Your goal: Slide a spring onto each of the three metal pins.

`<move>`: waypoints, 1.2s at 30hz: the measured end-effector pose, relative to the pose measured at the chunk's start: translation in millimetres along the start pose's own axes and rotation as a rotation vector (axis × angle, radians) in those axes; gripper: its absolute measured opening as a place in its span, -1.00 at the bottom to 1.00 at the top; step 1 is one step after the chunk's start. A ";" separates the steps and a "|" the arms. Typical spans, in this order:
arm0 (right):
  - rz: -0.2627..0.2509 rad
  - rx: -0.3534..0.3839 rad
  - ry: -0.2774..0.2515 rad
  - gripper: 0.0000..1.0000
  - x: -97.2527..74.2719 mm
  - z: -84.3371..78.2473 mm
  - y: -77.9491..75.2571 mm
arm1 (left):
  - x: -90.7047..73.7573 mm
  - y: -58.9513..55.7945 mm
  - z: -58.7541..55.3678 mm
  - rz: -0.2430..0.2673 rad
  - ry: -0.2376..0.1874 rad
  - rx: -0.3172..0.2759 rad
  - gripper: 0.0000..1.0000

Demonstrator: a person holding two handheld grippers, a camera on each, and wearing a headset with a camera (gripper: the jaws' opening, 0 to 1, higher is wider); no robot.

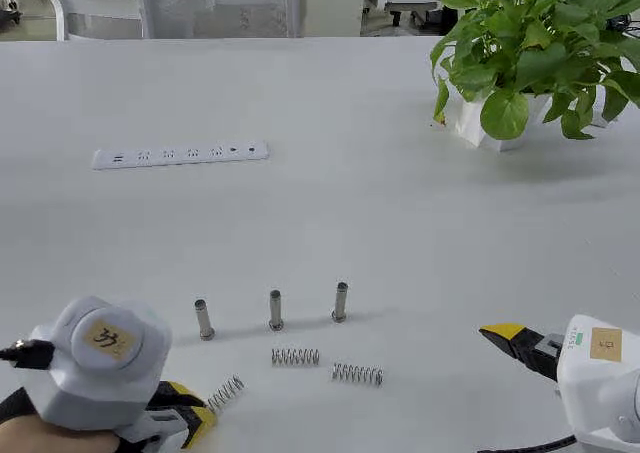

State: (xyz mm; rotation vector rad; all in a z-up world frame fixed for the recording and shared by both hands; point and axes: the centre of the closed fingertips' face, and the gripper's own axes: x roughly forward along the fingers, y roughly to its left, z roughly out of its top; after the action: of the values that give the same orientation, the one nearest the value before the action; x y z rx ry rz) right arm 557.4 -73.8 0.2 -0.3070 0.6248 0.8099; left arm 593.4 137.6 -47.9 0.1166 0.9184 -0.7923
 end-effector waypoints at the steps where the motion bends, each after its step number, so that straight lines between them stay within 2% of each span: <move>1: 0.003 0.004 -0.003 0.98 0.2 0.6 1.0 | -1.1 0.5 -0.3 -0.002 -0.025 -0.035 -0.87; 4: 0.007 0.013 -0.012 0.98 0.5 2.9 2.4 | -5.1 -0.4 1.2 -0.001 -0.083 -0.083 -0.87; 8: 0.016 0.027 -0.024 0.97 1.8 7.5 4.4 | -10.0 -5.5 5.0 -0.001 -0.140 -0.078 -0.87; 9: 0.019 0.028 -0.029 0.97 2.5 9.8 5.4 | -11.4 -9.9 9.3 -0.009 -0.167 -0.059 -0.87; 15: 0.038 0.048 -0.063 0.95 6.5 21.7 10.5 | -14.7 -25.6 25.3 -0.037 -0.249 -0.026 -0.87; 18: 0.044 0.061 -0.079 0.92 8.8 27.6 12.7 | -15.6 -37.3 35.1 -0.067 -0.285 0.004 -0.87; 21: 0.055 0.092 -0.118 0.90 10.9 38.1 16.9 | -16.6 -50.6 45.6 -0.096 -0.328 0.045 -0.87; 25: 0.085 0.131 -0.164 0.85 11.9 50.5 23.5 | -16.8 -67.8 54.6 -0.132 -0.359 0.080 -0.87; 28: 0.098 0.156 -0.183 0.79 13.0 56.6 26.0 | -14.5 -79.0 58.2 -0.140 -0.361 0.145 -0.87; 32: 0.136 0.226 -0.226 0.69 14.5 68.3 31.0 | -14.4 -97.2 66.9 -0.186 -0.393 0.165 -0.87; 34: 0.156 0.276 -0.270 0.62 13.6 78.0 32.7 | -14.2 -104.0 70.3 -0.202 -0.407 0.178 -0.87; 36: 0.170 0.312 -0.283 0.52 12.6 81.7 32.8 | -13.6 -108.1 72.5 -0.213 -0.418 0.189 -0.87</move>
State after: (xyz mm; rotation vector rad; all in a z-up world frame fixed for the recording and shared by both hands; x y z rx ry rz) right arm 572.1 -5.5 55.3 0.1463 0.5046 0.8843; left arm 565.9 37.9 32.4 0.0153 0.4637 -1.0539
